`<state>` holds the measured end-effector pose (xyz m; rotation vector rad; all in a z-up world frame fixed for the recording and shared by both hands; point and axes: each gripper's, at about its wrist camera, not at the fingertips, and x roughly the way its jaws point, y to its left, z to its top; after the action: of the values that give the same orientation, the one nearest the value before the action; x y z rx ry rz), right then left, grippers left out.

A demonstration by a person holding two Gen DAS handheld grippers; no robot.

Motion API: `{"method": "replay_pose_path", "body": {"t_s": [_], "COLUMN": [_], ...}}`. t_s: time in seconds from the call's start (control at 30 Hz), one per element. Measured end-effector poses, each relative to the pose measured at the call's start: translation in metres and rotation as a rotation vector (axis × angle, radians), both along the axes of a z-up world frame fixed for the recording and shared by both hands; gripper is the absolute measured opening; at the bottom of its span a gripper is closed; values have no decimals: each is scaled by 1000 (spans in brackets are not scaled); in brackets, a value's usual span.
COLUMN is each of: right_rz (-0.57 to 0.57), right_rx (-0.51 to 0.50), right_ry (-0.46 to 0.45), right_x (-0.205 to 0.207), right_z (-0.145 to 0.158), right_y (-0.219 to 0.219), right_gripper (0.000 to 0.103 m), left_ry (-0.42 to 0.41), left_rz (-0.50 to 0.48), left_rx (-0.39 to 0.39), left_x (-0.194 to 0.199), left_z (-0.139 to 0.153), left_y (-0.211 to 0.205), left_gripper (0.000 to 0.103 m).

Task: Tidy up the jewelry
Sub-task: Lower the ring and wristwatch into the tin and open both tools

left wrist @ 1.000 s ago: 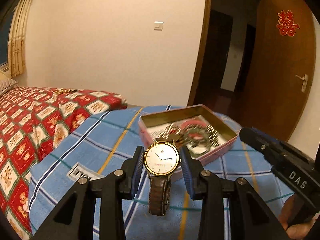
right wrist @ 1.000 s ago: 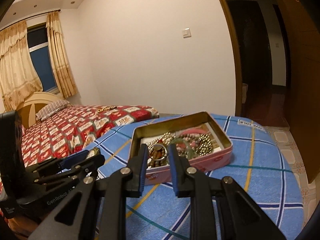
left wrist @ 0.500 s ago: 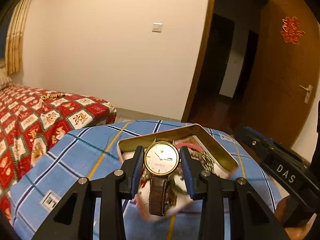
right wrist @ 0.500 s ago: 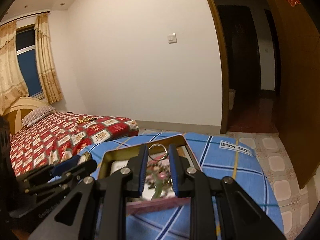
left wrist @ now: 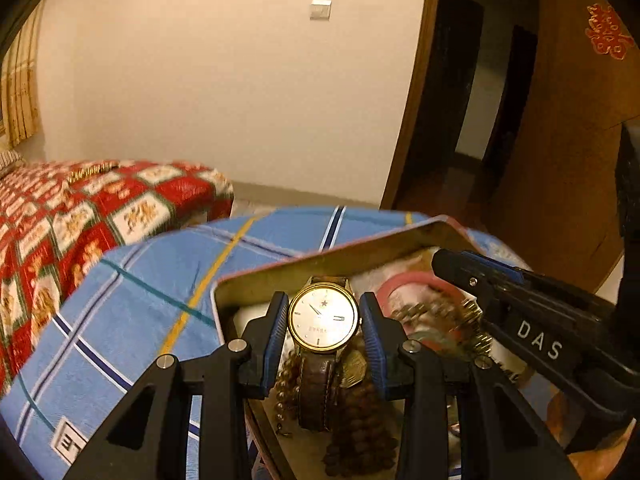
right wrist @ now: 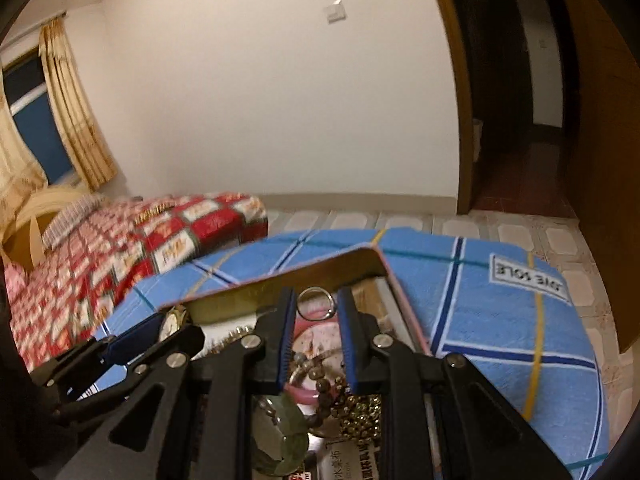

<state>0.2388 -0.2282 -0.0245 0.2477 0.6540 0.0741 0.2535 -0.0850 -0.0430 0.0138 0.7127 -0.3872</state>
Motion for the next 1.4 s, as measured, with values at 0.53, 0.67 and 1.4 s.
{"method": "replay_pose_path", "body": {"t_s": [0.53,0.67,1.4], "right_rz": [67,-12,-330], "right_rx": [-59,-69,-33], "right_ry": [96,-52,-108], "right_x": [14,-11,-112], "right_z": [-22,1,4], "right_y": [7,3,-24], "right_gripper": [42,65,95], "left_ry": [-13,-62,-135], "left_rz": [-31,-3,158], "left_rx": [90,26,86], "left_x": [-7,-14,-103], "left_z": [-8,7,6], "left_y": [-15,-5,33], "left_gripper": [39,42,69]}}
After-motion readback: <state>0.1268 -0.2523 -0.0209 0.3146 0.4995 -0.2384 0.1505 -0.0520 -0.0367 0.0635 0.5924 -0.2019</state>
